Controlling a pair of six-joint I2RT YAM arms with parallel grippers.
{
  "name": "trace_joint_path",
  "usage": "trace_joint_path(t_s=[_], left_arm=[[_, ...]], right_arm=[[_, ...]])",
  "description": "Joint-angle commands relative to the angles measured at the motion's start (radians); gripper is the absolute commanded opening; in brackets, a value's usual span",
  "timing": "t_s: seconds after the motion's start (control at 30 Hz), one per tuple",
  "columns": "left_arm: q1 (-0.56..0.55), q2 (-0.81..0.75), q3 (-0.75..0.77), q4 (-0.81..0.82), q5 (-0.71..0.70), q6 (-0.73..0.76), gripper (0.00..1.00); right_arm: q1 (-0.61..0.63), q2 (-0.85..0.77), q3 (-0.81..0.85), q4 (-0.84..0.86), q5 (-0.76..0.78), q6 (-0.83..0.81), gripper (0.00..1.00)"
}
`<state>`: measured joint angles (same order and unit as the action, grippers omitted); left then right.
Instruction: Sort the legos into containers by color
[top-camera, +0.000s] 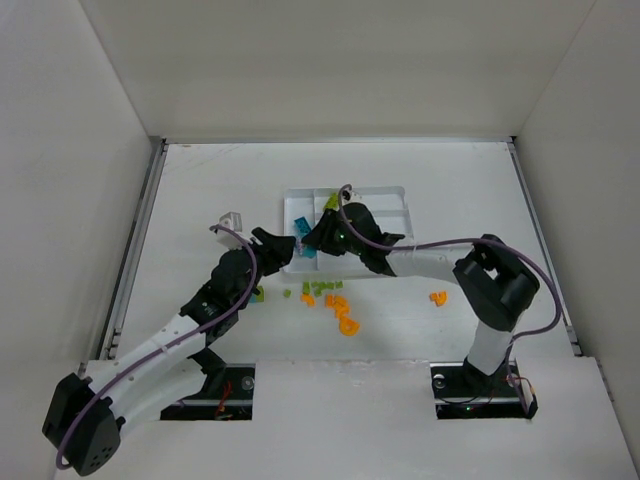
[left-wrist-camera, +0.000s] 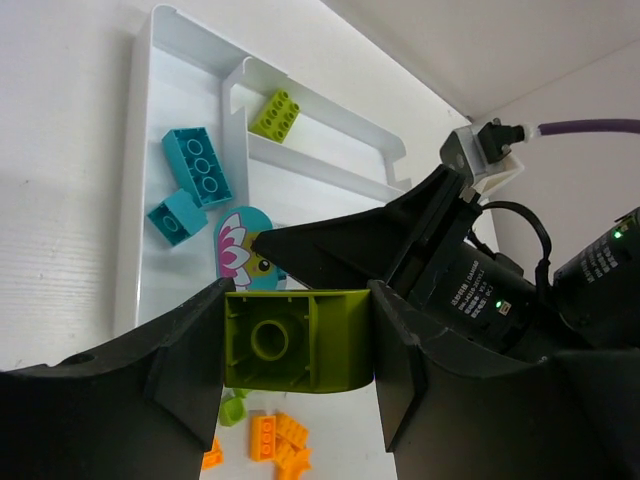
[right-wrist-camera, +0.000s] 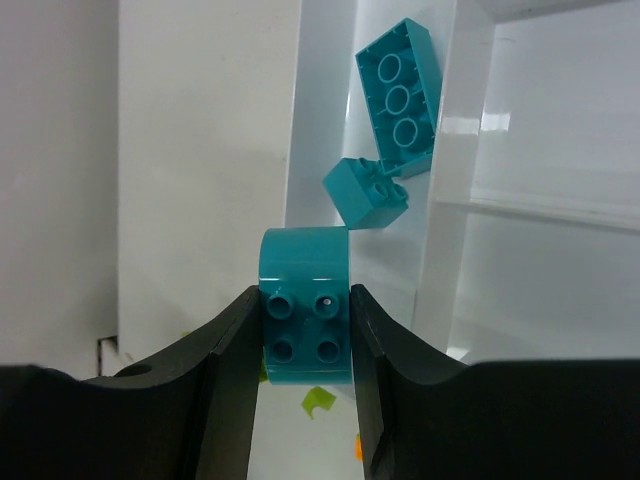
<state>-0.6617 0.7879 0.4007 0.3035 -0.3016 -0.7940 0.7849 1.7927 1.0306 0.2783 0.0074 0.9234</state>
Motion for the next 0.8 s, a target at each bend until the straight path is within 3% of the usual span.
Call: trace_joint_path(t_s=[0.0, 0.43, 0.77], left_arm=[[0.012, -0.013, 0.033, -0.009, -0.021, 0.024, 0.38], [0.024, -0.038, 0.024, -0.017, -0.022, 0.016, 0.38], [0.015, -0.006, 0.041, -0.02, -0.022, 0.015, 0.38]], right_arm=[[0.017, 0.017, 0.08, -0.048, 0.091, -0.083, 0.21], [-0.048, 0.246, 0.448, -0.214, 0.151, -0.202, 0.24], [-0.083, 0.347, 0.626, -0.257, 0.164, -0.225, 0.43]])
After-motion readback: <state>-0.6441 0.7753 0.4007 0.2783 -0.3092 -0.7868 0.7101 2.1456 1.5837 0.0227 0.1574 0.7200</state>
